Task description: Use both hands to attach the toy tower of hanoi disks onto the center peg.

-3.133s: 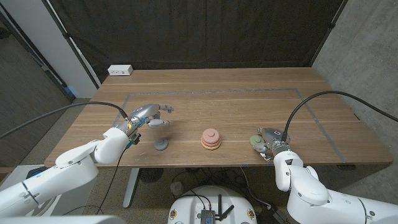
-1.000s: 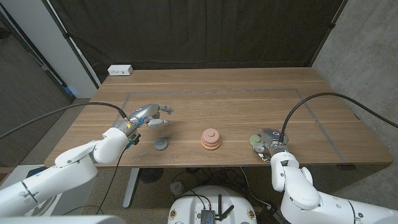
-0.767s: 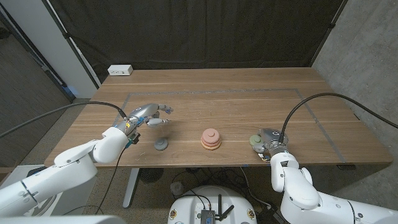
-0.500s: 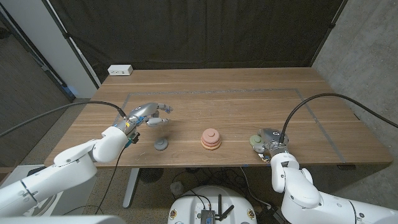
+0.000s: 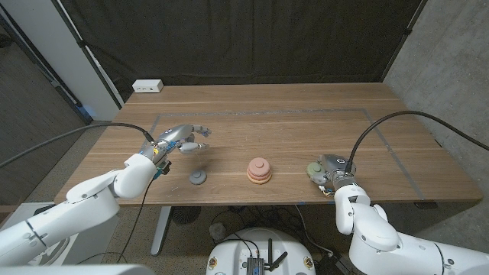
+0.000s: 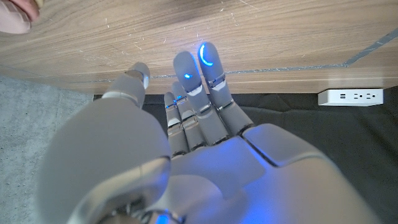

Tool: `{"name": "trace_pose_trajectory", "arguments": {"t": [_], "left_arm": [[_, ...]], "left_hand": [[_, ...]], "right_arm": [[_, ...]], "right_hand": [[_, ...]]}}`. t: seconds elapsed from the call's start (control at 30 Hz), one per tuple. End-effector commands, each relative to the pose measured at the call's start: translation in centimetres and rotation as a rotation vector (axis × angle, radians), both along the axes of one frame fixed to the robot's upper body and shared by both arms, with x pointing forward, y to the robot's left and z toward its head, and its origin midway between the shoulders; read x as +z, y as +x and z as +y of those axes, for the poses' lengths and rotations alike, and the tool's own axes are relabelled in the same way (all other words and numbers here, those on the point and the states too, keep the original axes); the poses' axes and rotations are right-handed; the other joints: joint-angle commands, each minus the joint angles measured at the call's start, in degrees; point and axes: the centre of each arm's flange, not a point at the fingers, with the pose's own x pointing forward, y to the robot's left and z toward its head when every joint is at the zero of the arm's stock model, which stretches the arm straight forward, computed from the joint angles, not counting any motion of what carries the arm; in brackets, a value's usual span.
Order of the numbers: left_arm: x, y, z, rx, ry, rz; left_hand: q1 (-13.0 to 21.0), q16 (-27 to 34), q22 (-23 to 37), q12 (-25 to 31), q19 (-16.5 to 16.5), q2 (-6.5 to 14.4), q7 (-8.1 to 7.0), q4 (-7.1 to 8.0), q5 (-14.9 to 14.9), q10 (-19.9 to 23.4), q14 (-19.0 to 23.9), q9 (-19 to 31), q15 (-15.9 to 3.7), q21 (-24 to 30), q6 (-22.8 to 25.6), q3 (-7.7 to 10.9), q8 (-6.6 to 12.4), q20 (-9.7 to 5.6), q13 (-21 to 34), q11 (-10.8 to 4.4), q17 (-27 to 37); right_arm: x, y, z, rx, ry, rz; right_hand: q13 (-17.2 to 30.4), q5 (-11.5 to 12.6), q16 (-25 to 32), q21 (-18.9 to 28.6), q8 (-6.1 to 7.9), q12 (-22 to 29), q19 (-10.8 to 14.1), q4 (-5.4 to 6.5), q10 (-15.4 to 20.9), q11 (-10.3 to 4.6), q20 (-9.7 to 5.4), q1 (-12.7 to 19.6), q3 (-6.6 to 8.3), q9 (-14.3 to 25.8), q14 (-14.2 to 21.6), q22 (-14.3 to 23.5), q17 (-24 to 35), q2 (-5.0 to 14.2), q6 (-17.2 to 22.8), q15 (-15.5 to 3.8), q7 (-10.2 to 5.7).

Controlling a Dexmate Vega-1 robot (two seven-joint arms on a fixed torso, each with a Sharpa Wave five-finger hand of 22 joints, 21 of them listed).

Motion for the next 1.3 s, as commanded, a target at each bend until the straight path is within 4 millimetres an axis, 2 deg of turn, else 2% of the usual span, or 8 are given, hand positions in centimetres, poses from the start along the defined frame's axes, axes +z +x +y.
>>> {"name": "trace_pose_trajectory", "arguments": {"t": [0.03, 0.47, 0.93, 1.3], "left_arm": [[-0.1, 0.4, -0.1, -0.002, 0.003, 0.014], [0.1, 0.8, 0.0, -0.005, 0.0, 0.013], [0.3, 1.2, -0.1, -0.011, 0.005, 0.016], [0.1, 0.8, 0.2, -0.01, -0.008, 0.005]], "left_hand": [[-0.58, -0.22, 0.27, -0.15, 0.42, -0.04, -0.21, -0.06, 0.32, 0.36, 0.69, 0.29, -3.51, 0.2, 0.46, 0.56, -0.19, -7.72, 0.14, -0.07, 0.2], [-0.73, -0.25, 0.24, -0.37, 0.47, -0.13, -0.19, -0.11, 0.5, 0.37, 0.86, 0.33, -3.51, 0.26, 0.55, 1.05, -0.32, -7.72, 0.36, -0.01, 0.31], [-0.93, -0.34, 0.25, -0.54, 0.41, -0.27, -0.23, -0.12, 0.6, 0.61, 0.89, 0.38, -3.51, 0.35, 0.74, 1.48, -0.38, -7.74, 0.52, -0.02, 0.34], [-1.03, -0.4, 0.12, -0.66, 0.41, -0.31, -0.17, -0.11, 0.63, 0.7, 0.9, 0.4, -3.51, 0.34, 0.81, 1.69, -0.43, -7.74, 0.58, 0.01, 0.31]], "right_arm": [[1.3, -0.9, 0.6, 0.023, -0.019, -0.019], [3.0, -2.1, 1.2, 0.032, -0.034, -0.033], [3.4, -2.5, 1.5, 0.104, -0.02, -0.045], [4.1, -2.4, 2.4, 0.175, -0.064, -0.063]], "right_hand": [[1.31, 0.3, 0.41, 0.0, -0.14, -0.26, 0.77, 0.78, 4.87, -4.52, -4.22, 4.35, 1.13, 0.12, 0.5, 0.13, 0.23, 3.74, 5.22, 0.0, -4.31], [1.55, 0.39, 1.08, -0.4, -0.13, -0.69, 1.39, 0.9, 4.64, -4.53, -4.22, 4.37, 1.44, -0.07, 0.77, -0.05, 0.2, 3.66, 5.7, 0.03, -4.25], [1.81, 0.45, 1.6, -0.7, -0.12, -0.67, 1.92, 0.98, 5.39, -4.51, -4.24, 4.35, 1.76, -0.2, 0.87, -0.05, 0.17, 3.68, 6.11, 0.04, -3.93], [1.95, 0.49, 1.92, -0.82, -0.26, -0.81, 2.25, 0.95, 5.47, -4.49, -4.23, 4.42, 1.95, -0.26, 0.94, -0.02, 0.17, 3.64, 5.97, 0.05, -3.95]]}}
